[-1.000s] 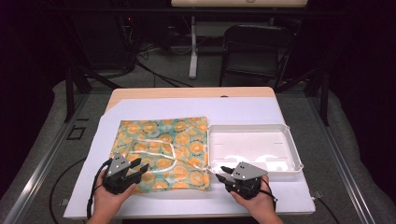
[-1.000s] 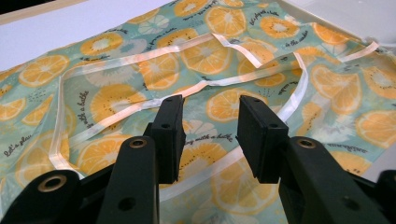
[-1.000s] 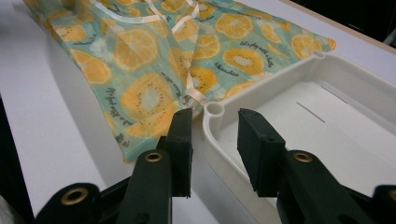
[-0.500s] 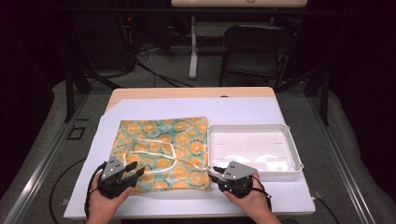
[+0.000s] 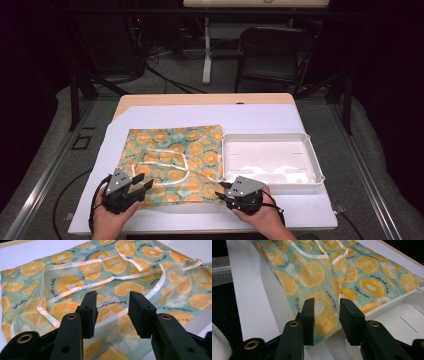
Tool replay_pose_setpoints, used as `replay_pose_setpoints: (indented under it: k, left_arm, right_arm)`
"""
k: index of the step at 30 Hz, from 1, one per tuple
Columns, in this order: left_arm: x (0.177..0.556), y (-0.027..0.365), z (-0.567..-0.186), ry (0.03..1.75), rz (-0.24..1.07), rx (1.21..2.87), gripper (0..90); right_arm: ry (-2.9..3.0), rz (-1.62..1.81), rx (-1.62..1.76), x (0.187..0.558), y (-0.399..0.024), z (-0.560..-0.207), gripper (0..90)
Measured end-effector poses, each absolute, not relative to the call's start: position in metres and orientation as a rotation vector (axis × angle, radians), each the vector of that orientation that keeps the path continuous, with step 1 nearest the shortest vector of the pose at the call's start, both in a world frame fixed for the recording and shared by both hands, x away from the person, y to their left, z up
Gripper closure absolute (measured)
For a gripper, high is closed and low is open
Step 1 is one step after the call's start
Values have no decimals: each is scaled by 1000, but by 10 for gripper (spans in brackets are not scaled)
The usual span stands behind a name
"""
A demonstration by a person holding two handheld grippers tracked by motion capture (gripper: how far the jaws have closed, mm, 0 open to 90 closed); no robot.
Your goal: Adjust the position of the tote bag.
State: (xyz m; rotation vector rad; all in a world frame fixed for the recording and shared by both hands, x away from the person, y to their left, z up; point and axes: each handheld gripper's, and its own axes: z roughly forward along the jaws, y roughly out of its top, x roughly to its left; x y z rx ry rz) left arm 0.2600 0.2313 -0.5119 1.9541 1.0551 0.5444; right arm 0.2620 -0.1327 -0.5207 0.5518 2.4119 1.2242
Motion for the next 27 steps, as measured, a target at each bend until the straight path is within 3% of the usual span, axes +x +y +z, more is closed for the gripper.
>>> replay_pose_setpoints:
  k: [27]
  left_arm:
    - [263,226,-511,1033,521,1960,564]
  right_arm:
    - [2518,1189,408,257,-84,-512,648]
